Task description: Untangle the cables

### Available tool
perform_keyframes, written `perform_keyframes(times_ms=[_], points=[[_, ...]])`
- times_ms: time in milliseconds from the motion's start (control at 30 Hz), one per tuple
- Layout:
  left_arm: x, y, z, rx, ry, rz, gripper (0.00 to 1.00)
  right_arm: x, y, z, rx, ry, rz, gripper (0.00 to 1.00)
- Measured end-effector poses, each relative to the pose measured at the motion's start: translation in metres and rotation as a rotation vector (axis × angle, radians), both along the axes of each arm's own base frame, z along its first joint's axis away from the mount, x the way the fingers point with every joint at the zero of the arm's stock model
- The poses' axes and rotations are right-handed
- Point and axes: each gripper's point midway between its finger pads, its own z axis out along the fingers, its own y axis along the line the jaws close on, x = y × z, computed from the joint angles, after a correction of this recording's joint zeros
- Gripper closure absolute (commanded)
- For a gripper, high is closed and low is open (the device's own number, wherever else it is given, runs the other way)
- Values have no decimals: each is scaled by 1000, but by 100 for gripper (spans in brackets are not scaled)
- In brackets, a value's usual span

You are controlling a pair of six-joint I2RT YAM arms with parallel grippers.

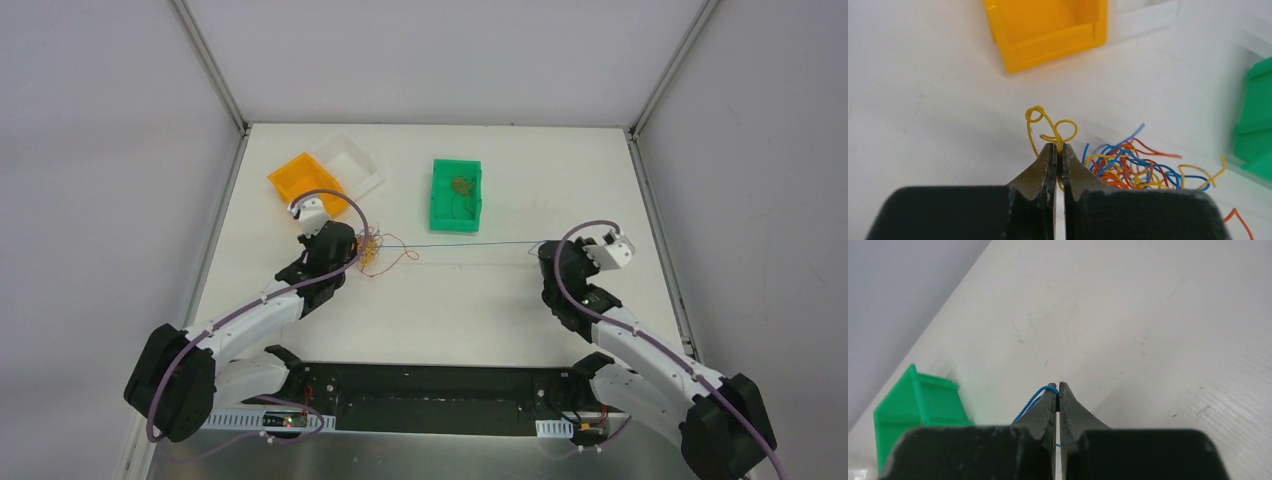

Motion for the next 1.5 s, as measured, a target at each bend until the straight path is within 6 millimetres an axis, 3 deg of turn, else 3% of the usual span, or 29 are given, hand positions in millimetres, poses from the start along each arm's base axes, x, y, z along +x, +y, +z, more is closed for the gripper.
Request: perform_keyframes(times_ms=[133,233,467,733,833,967,1067,1167,1233,1333,1367,1467,1500], points=[[-5,17,4,23,-18,95,100,-17,-44,13,19,-75,-175,100],[-9,28,7,48,-28,153,100,-27,-61,19,10,-109,-247,100],[-13,33,6,72,-11,163,100,-29,-63,19,-15,-97,-241,100],[-2,-16,8,24,35,-135,93,-13,-19,19,14,-94,55,100],[-1,-44,11,-29,10,-294,100,-9,1,29,25,-119,185,100],[-8,-76,12,-75,-9,-486,100,-7,26,41,20,-123,342,100],[-17,-102,15,-71,-19,-616,100,-4,47,67,23,-139,455,100],[-29,-125,18,-65,-27,-727,98,-3,69,113,37,-196,576,100],[-33,-132,17,-63,-23,-772,100,-6,82,143,47,-238,654,100],[-38,-140,15,-72,-15,-817,100,-11,95,173,57,-278,733,100],[-40,-142,16,-79,-14,-833,92,-13,99,182,60,-288,759,100],[-48,-152,17,-104,-9,-893,51,-17,110,201,71,-299,827,100],[-52,-156,17,-115,-6,-915,42,-18,115,207,76,-302,852,100]])
